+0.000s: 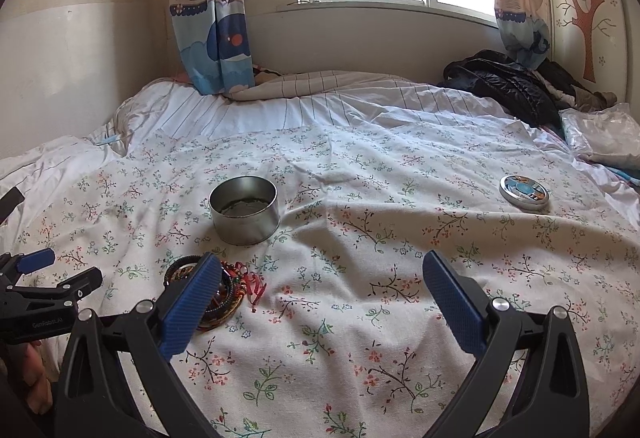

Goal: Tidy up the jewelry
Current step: 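Move both tools toward the jewelry pile on the dish, then close the left tool on the black braided bracelet and lift it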

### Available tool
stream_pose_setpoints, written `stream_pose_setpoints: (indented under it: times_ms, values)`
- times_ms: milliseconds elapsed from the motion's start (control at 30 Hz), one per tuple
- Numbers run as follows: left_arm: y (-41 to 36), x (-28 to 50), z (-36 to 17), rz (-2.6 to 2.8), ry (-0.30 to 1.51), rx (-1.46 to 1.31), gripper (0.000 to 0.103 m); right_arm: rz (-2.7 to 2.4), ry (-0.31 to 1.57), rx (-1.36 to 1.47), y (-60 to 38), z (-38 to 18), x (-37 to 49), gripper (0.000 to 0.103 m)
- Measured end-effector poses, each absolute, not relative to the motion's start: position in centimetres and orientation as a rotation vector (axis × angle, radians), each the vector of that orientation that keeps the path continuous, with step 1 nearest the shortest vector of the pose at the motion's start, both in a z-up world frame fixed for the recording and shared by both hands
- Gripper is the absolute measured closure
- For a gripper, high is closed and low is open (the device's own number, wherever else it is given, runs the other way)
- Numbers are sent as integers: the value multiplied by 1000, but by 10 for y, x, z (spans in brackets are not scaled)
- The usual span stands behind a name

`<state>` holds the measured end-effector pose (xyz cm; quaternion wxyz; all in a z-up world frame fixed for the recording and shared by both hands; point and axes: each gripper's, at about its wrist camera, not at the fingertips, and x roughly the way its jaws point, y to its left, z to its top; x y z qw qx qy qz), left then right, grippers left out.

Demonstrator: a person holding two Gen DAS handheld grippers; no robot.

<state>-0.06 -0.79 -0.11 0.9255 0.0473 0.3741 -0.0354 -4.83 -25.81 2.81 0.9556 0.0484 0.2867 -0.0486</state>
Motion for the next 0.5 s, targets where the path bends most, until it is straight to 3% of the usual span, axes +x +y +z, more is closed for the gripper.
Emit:
stream_pose_setpoints:
  times_ms: [200,433,500]
  values:
    - [-35,5,-5,-208,765,143,9,-109,606,141,-269,23,-46,6]
    - [-61,50,-23,-290,847,118,41,-78,603,207,-273,23,-48,6]
    - [-63,63,-30,-296,864,108,45,-75,615,223,-275,22,-48,6]
